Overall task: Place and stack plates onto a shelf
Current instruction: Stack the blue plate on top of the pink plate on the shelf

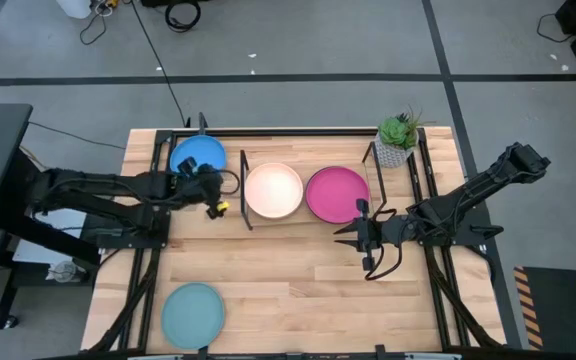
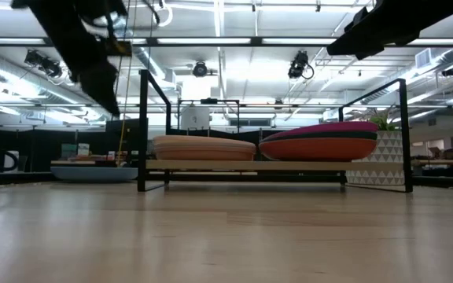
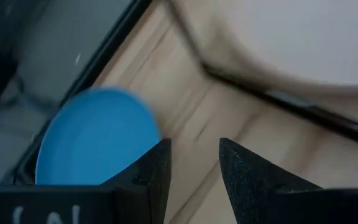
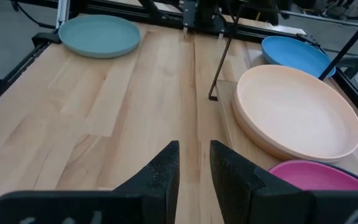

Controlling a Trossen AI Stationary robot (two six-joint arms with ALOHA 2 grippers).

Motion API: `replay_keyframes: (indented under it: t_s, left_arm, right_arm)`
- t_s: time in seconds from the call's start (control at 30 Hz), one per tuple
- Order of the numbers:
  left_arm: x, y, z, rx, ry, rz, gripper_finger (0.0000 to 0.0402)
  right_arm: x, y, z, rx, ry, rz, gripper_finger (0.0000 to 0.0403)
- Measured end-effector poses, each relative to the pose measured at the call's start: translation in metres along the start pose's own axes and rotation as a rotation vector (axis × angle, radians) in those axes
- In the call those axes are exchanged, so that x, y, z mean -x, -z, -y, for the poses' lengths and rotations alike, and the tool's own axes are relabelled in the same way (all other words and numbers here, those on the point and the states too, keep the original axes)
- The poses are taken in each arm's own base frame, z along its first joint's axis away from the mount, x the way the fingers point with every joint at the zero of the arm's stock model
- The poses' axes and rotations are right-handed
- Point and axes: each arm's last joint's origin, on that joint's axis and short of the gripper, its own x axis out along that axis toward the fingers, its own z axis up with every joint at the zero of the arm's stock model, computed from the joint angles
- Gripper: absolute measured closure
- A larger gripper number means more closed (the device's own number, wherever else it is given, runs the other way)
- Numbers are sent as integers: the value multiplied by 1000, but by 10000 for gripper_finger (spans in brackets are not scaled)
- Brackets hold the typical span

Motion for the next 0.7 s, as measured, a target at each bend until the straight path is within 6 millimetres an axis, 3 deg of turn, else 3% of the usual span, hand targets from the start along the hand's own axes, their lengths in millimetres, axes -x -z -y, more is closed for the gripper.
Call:
replay_keyframes:
  t_s: [0.37,0.7]
  left_arm:
    - [-52,15,-46,238,-88,-248,260]
    - [-99,19,-55,217,32,-364,256]
  right_arm:
    - [0,0,0,1,-8,0,308]
    - [0,0,-1,1,-12,5,308]
